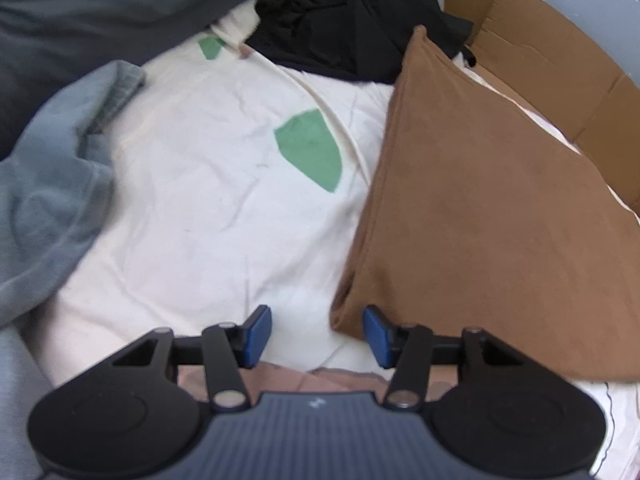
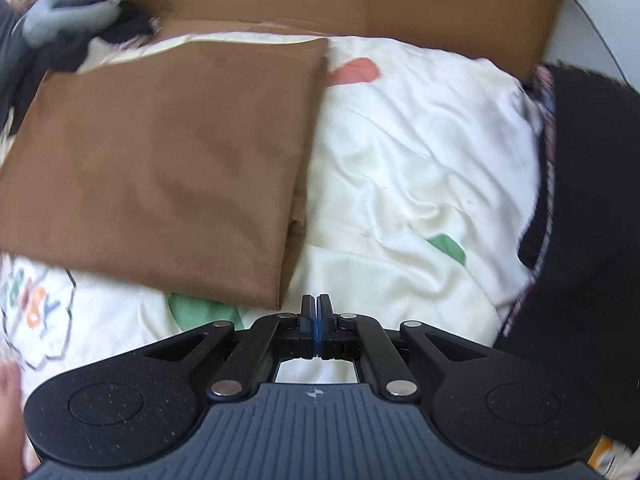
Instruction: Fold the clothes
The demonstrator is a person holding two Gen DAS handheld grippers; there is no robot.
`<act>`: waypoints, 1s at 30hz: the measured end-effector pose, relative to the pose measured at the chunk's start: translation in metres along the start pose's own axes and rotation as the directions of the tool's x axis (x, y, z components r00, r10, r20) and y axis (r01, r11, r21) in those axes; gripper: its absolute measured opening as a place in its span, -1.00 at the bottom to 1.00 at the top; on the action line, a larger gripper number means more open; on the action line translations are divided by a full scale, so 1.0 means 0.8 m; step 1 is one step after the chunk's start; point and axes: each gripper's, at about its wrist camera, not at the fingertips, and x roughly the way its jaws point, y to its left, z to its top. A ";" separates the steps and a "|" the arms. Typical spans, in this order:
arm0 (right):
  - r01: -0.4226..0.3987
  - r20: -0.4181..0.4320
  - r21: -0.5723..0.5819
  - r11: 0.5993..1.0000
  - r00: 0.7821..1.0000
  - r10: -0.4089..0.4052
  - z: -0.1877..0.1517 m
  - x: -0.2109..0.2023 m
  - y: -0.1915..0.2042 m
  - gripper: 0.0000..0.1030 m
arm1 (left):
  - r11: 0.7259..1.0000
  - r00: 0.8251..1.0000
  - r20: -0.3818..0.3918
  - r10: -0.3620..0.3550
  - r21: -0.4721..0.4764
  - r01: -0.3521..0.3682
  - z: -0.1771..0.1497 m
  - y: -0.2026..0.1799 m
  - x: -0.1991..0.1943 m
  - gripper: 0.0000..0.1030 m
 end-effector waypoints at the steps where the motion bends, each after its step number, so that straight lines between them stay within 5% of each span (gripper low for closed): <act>1: -0.022 0.024 0.010 1.000 0.999 0.021 0.001 -0.006 0.001 -1.00 | 1.000 1.000 0.014 0.004 0.001 -0.004 0.002 -0.001 -0.005 -0.01; 10: -0.057 0.086 -0.069 0.996 0.994 0.063 0.014 0.002 0.055 -0.85 | 0.993 0.996 0.078 -0.048 0.112 0.039 0.014 -0.056 -0.024 -0.02; 12: -0.055 0.094 -0.094 0.994 0.994 0.064 0.017 0.008 0.070 -0.52 | 0.988 0.994 0.085 -0.066 0.147 0.053 0.013 -0.074 -0.020 -0.02; 14: -0.039 0.122 -0.129 0.991 0.991 0.055 0.021 0.013 0.087 -0.43 | 0.984 0.992 0.087 -0.092 0.164 0.076 0.014 -0.090 -0.013 -0.02; 20: -0.061 0.136 -0.112 0.992 0.988 0.076 0.043 0.038 0.127 -0.42 | 0.973 0.982 0.083 -0.170 0.172 0.154 0.017 -0.138 0.010 -0.02; 25: -0.095 0.118 -0.186 0.978 0.986 0.118 0.048 0.054 0.168 -0.37 | 0.939 0.971 0.055 -0.233 0.271 0.210 0.001 -0.186 0.022 0.00; 30: -0.094 0.077 -0.219 0.971 0.991 0.113 0.036 0.064 0.180 -0.32 | 0.931 0.976 0.030 -0.215 0.307 0.196 -0.017 -0.199 0.037 0.00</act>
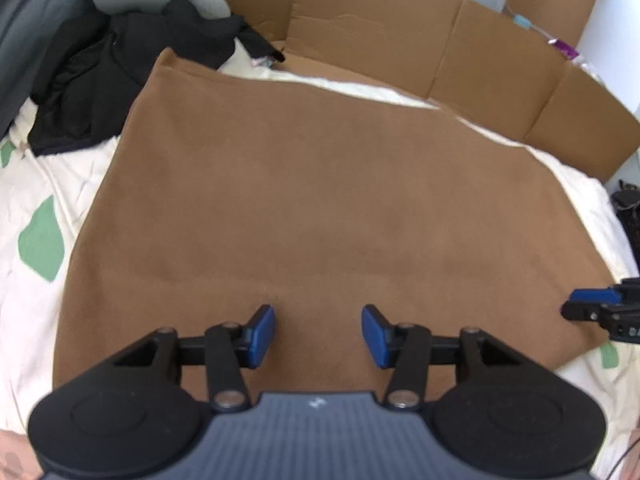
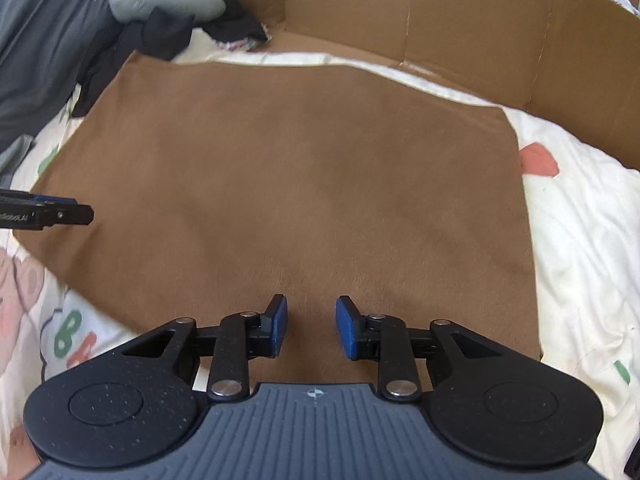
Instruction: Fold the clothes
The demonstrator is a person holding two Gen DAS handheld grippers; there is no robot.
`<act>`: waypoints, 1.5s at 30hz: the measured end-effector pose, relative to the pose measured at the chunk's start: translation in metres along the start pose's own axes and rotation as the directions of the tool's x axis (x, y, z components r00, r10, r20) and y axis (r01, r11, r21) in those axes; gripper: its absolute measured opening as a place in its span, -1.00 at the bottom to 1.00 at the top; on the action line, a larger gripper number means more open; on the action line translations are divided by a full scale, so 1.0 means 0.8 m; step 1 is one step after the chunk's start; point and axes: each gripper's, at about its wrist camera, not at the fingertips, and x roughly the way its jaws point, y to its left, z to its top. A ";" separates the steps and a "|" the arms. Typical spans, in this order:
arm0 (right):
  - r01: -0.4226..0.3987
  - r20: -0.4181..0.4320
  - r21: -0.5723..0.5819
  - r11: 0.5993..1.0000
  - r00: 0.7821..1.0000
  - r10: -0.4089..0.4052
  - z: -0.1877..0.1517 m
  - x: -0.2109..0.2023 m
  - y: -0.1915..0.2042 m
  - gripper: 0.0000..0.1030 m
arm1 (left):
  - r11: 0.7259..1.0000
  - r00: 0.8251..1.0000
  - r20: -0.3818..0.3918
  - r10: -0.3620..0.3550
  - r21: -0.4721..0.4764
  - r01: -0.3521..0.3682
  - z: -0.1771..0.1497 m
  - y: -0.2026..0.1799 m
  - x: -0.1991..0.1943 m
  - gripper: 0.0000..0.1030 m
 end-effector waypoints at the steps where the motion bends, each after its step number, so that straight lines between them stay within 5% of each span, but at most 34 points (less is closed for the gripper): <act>1: 0.001 -0.006 -0.005 1.000 1.000 -0.001 -0.003 0.000 0.001 -0.31 | 1.000 1.000 -0.005 0.004 0.000 -0.004 -0.004 0.001 0.002 0.00; 9: 0.057 -0.009 -0.028 0.998 0.998 -0.057 -0.028 -0.017 -0.017 -0.26 | 0.998 0.998 -0.019 0.066 0.021 -0.066 -0.029 0.016 -0.008 0.01; 23: 0.205 -0.054 0.063 0.977 0.978 -0.202 -0.075 -0.050 -0.082 -0.26 | 0.978 0.984 -0.049 0.174 -0.105 -0.178 -0.050 0.096 -0.045 -0.12; 30: 0.179 -0.006 0.039 0.983 0.984 -0.179 -0.056 -0.068 -0.060 -0.26 | 0.965 0.971 0.007 0.237 -0.114 -0.235 -0.040 0.088 -0.070 -0.26; 39: 0.078 0.013 -0.044 0.996 0.997 -0.078 -0.025 -0.045 -0.006 -0.26 | 0.994 0.996 0.032 0.083 -0.074 -0.080 -0.022 0.027 -0.057 -0.26; 45: 0.027 -0.059 -0.097 0.995 0.998 -0.033 -0.033 -0.027 0.018 -0.26 | 0.998 0.999 -0.024 -0.027 -0.050 0.026 -0.022 -0.008 -0.035 -0.27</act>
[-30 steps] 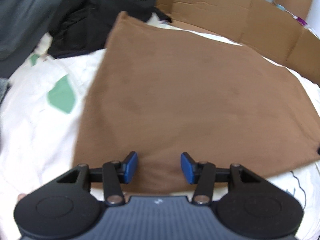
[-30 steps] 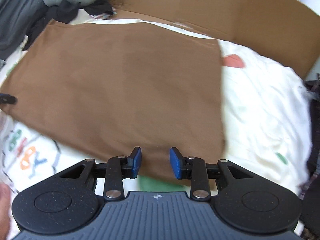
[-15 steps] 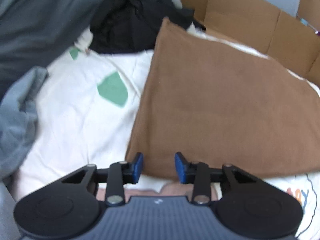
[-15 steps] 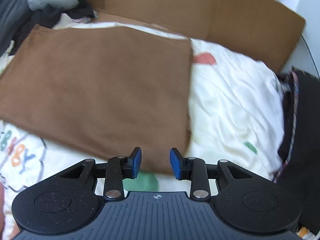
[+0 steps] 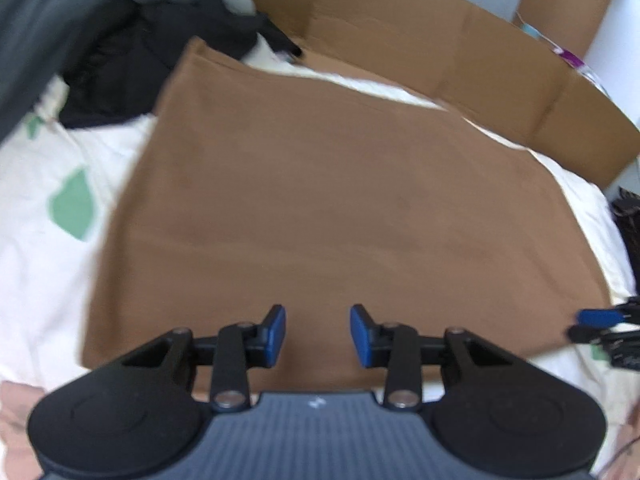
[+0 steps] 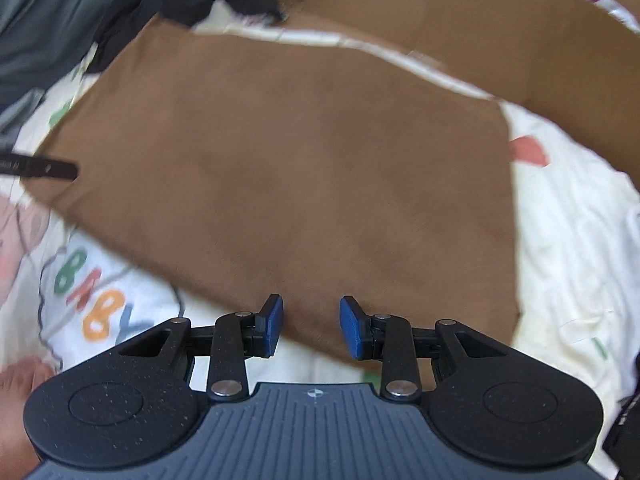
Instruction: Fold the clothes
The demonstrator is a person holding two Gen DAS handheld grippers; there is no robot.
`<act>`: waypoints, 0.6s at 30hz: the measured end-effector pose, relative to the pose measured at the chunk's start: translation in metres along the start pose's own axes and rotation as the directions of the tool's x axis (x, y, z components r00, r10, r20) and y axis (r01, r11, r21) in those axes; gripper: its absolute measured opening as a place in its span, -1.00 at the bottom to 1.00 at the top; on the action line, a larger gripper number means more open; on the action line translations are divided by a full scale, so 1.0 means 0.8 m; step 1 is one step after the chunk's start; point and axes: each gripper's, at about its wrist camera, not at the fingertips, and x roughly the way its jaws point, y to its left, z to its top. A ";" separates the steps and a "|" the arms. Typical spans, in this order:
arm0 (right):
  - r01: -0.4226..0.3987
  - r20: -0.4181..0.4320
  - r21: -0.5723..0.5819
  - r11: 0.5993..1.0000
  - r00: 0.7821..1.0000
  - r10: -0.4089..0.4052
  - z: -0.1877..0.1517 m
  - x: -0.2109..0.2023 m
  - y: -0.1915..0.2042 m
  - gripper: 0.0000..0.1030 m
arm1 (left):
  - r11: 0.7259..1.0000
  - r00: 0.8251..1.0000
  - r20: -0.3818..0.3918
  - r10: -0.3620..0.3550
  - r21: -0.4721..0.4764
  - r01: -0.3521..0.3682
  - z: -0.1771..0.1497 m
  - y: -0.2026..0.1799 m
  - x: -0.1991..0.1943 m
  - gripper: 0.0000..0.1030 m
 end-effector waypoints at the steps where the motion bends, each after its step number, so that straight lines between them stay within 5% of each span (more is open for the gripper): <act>1: -0.001 -0.001 -0.009 1.000 1.000 0.001 0.000 0.001 0.004 -0.26 | 1.000 1.000 -0.005 -0.013 0.015 0.013 -0.002 -0.007 0.002 -0.27; 18: -0.148 -0.009 -0.100 0.984 0.989 0.147 0.028 0.026 0.062 -0.31 | 0.969 0.979 -0.089 -0.185 0.148 0.196 -0.017 -0.079 0.035 -0.45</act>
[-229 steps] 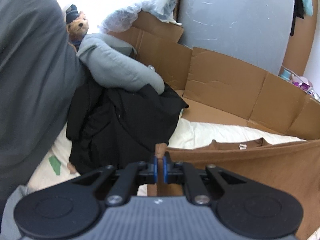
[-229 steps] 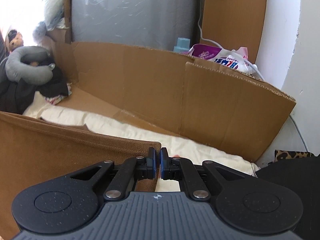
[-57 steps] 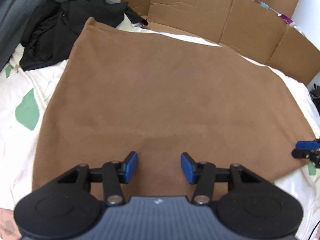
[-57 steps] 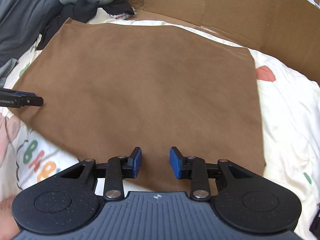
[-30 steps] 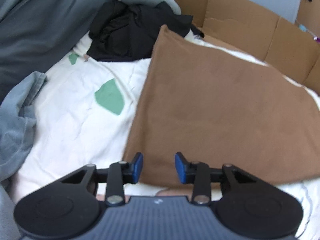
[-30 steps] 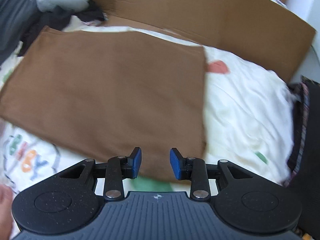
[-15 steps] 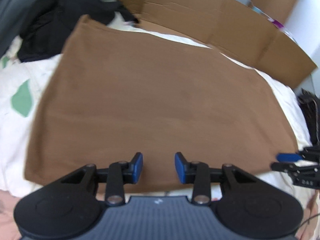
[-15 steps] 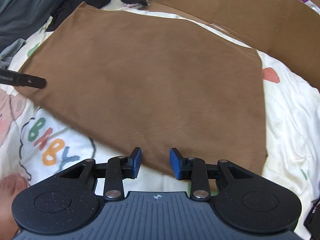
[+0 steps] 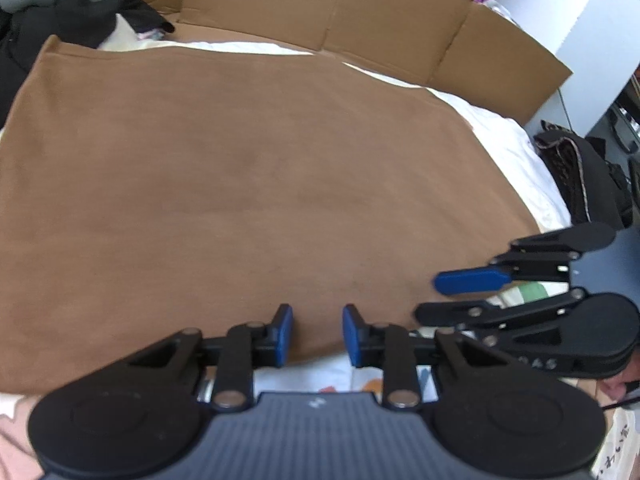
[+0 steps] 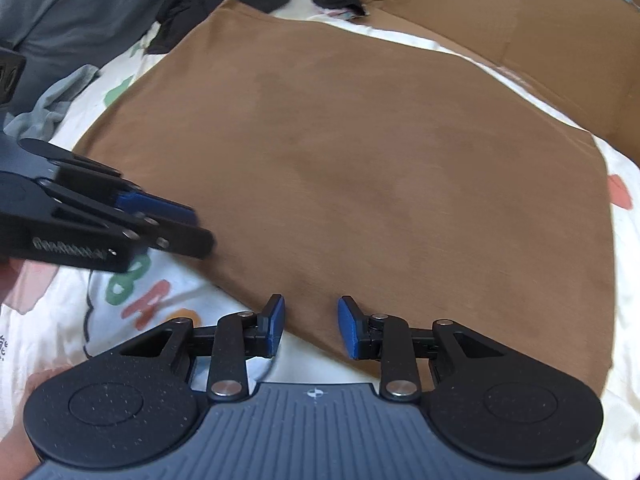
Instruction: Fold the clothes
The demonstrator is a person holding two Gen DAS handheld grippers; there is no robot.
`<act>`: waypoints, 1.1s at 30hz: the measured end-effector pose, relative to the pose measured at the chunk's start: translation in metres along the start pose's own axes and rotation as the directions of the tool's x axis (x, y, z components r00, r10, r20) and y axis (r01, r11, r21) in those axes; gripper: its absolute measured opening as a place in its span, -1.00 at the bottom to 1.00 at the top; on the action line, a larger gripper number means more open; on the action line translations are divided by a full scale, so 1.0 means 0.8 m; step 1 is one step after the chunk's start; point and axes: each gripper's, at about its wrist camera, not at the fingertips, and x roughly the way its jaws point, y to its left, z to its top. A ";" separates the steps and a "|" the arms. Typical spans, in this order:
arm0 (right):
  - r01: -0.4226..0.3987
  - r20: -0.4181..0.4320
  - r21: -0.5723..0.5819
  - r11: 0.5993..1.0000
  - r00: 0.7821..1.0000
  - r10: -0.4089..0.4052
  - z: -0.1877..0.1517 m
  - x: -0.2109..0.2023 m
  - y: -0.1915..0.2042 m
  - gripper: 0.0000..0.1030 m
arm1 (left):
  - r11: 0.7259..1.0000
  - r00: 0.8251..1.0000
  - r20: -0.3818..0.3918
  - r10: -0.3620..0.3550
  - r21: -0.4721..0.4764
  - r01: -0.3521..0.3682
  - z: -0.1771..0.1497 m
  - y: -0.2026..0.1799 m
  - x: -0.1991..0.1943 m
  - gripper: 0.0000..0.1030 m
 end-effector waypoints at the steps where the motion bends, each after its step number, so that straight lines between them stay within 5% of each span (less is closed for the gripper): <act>1: -0.009 -0.002 -0.007 1.000 1.000 0.009 0.001 0.002 0.002 -0.35 | 1.000 1.000 -0.003 -0.006 -0.002 0.006 -0.001 0.001 0.001 -0.46; 8: -0.042 -0.005 -0.050 0.998 0.999 0.042 0.007 0.011 0.020 -0.78 | 0.999 0.999 -0.014 -0.039 0.016 0.040 -0.002 -0.004 0.007 -0.57; 13: -0.056 -0.008 -0.074 0.996 0.998 0.056 0.005 0.015 0.028 -0.78 | 0.999 1.000 -0.028 -0.015 0.035 0.016 -0.011 -0.008 0.021 -0.79; 18: -0.050 -0.009 -0.076 0.996 0.999 0.050 0.008 0.017 0.031 -0.78 | 0.997 1.000 -0.026 0.011 0.078 -0.009 -0.013 -0.016 0.019 -0.79; 33: -0.059 0.014 -0.055 0.997 0.998 0.060 0.012 0.010 0.032 -0.72 | 0.996 0.997 0.017 0.076 -0.053 -0.075 -0.018 0.019 -0.013 -0.83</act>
